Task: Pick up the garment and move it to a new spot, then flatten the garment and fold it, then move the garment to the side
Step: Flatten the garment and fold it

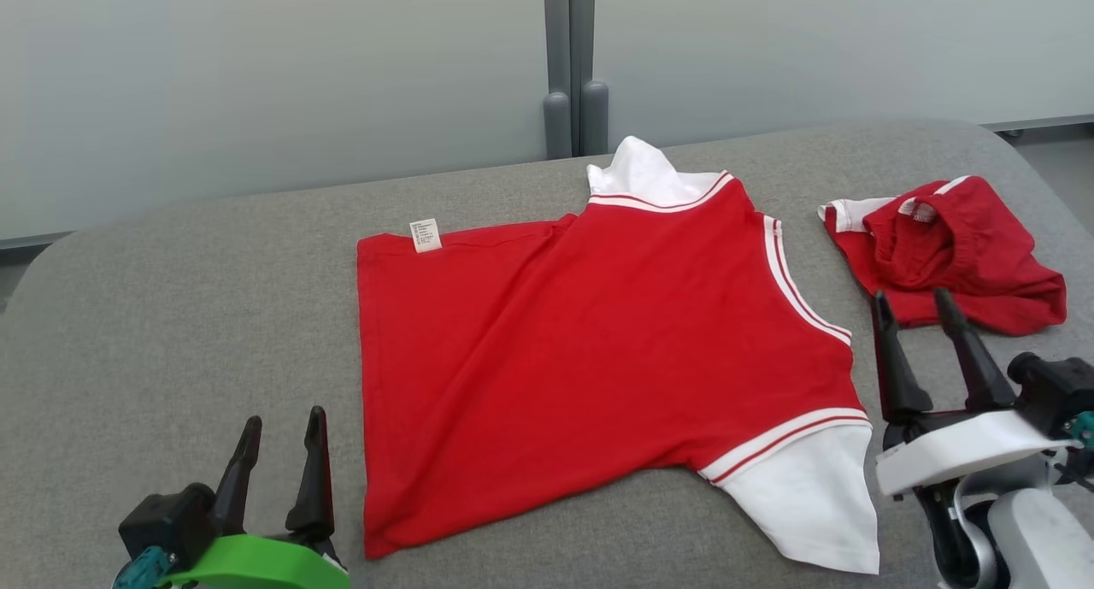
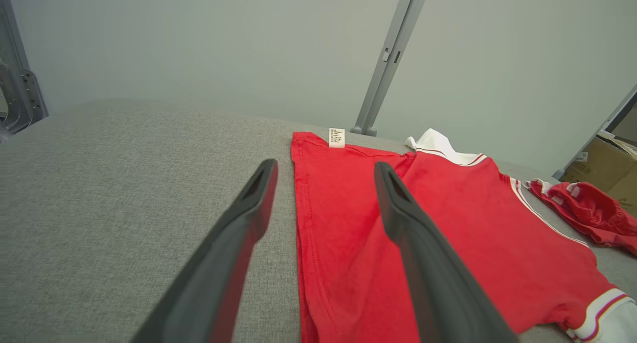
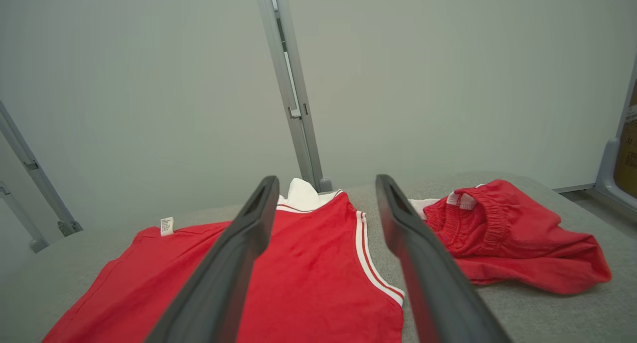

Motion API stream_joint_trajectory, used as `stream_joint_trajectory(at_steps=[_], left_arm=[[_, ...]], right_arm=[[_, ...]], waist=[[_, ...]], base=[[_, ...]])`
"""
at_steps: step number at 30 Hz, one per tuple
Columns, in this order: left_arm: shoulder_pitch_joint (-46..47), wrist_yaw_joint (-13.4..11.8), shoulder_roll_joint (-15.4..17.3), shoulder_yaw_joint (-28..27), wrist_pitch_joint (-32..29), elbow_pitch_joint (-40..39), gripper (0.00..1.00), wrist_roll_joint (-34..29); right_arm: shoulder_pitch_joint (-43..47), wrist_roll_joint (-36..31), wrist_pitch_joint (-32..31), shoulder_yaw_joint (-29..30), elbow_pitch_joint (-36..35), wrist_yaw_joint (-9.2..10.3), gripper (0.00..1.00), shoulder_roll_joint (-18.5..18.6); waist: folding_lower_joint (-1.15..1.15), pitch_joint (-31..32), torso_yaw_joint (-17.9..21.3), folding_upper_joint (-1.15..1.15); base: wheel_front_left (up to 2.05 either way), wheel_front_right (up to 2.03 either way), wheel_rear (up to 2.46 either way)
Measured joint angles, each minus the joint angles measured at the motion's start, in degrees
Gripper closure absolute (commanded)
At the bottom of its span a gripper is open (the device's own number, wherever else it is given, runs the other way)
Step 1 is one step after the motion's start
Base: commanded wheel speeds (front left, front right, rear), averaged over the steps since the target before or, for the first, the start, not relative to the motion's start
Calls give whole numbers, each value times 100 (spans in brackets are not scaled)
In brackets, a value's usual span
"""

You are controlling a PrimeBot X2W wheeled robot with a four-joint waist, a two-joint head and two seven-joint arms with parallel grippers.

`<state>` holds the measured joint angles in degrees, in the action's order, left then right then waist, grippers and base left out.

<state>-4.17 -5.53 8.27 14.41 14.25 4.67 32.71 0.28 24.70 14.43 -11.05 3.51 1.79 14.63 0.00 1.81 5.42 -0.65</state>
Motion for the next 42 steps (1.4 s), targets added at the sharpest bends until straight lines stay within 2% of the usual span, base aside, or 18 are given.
stream_joint_trajectory(at_steps=[5,16,32,36,42], left_arm=[[-183,-31,-30,-189,0,-96,0,-181],[-439,-54,-176,-303,0,-180,0,-399],[-645,-49,-224,-235,0,-126,0,-481],[-776,9,-264,-118,-22,42,0,-357],[-937,185,-370,86,-431,371,0,40]], right_arm=[[196,-51,0,-166,18,37,0,-215],[297,-314,0,-203,40,85,0,-265],[394,-360,0,-93,19,75,0,-386],[444,-363,0,-78,40,47,0,-394],[516,-366,0,-55,92,25,0,-422]], waist=[[0,28,-54,0],[0,45,-82,0],[0,44,-86,0],[0,31,-81,0],[0,-2,-58,0]], base=[[0,0,0],[0,0,0],[0,0,0],[0,0,0],[0,0,0]])
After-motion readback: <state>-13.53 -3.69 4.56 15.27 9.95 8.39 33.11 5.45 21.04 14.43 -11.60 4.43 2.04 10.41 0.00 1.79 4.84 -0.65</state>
